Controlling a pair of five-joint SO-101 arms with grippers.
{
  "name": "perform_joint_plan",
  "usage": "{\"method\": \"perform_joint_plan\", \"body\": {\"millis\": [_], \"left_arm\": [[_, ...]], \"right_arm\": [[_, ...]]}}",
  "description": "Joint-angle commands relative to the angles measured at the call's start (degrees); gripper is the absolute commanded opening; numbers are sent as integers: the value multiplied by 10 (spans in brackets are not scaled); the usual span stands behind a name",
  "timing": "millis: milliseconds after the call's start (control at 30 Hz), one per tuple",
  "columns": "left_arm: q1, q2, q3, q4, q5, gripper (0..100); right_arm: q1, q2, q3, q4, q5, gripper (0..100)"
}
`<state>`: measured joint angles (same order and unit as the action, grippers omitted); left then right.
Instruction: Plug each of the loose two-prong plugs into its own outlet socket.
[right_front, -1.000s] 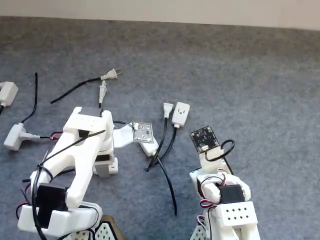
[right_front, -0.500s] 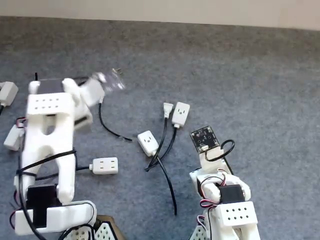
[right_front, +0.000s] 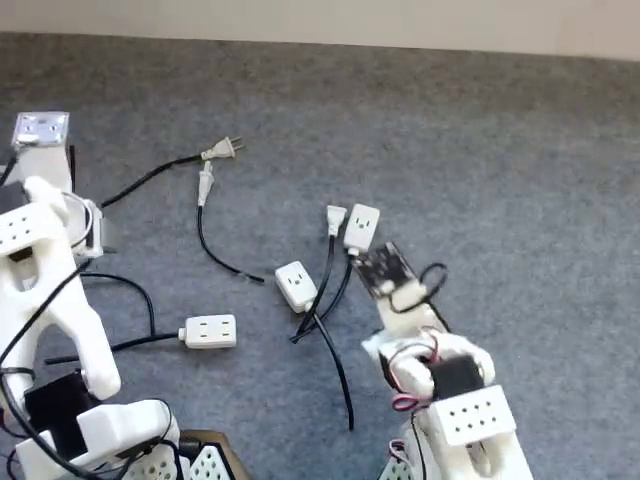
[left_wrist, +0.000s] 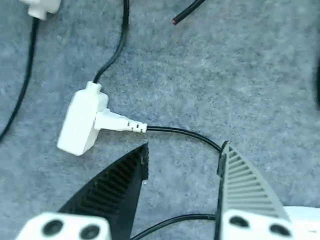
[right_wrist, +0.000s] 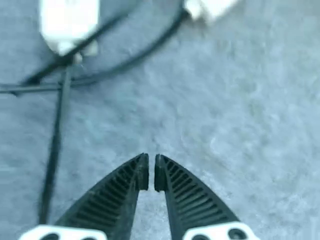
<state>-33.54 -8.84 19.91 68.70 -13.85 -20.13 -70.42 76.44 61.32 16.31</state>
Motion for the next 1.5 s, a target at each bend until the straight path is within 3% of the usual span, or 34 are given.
{"method": "perform_joint_plan", "body": {"millis": [0,333,433,533,767,967,1467], "left_arm": [[-20,-5,50,-83,10,239],[-182,-3,51,-209,-80,239],[-200,-3,52,-220,-99,239],[-209,-3,53,-220,-106,239],[-206,-3,91,-256,-111,239],[-205,-3,138,-310,-113,239],[-207,-3,143,-309,-113,239]], "right_arm": [[-36,162,-199,27,6,37],[-62,480,-509,34,3,37],[-76,554,-575,20,-47,37],[-77,631,-614,-31,-112,37],[-77,770,-642,-110,-177,37],[-76,817,-671,-111,-178,40],[-29,817,-711,-73,-186,42]]}}
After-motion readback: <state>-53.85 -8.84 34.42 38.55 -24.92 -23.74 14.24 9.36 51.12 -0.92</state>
